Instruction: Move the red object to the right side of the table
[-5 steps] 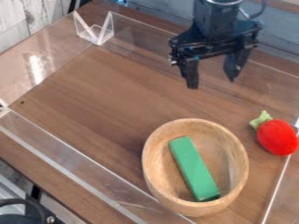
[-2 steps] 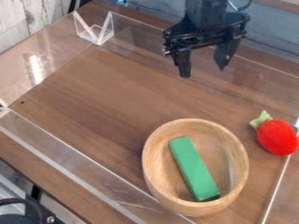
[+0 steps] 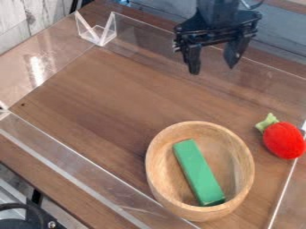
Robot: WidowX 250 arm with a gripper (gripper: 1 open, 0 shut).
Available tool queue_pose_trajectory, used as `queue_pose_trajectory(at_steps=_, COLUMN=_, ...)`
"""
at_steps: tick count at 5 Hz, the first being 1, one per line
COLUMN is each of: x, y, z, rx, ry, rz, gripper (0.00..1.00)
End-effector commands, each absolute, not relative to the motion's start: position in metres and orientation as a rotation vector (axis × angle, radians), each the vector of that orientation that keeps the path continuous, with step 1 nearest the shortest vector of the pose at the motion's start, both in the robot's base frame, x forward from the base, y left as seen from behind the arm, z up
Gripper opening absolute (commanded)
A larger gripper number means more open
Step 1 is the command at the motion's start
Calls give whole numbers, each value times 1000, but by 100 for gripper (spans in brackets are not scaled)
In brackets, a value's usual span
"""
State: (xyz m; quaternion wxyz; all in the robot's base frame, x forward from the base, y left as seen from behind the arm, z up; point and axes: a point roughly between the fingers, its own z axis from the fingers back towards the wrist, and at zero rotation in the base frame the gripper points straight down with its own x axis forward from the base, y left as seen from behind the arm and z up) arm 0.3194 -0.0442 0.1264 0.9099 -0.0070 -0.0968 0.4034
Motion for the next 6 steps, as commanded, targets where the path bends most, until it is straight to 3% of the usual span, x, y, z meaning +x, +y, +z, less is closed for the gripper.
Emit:
queue_pose_trajectory(at_steps=1, x=331, y=-44, z=136, rx=-28, ry=-254, rz=834, gripper=100)
queue_pose_trajectory(at_steps=4, x=334, y=-26, z=110, rx=23, ry=-260, rz=892, gripper=100)
queue_pose_trajectory(at_steps=5, x=333, y=-18, z=107, rx=29, ry=-265, rz=842, gripper=0)
queue_pose_trajectory(at_steps=6, x=335, y=-12, z=105, rx=23, ry=-271, rz=801, gripper=100)
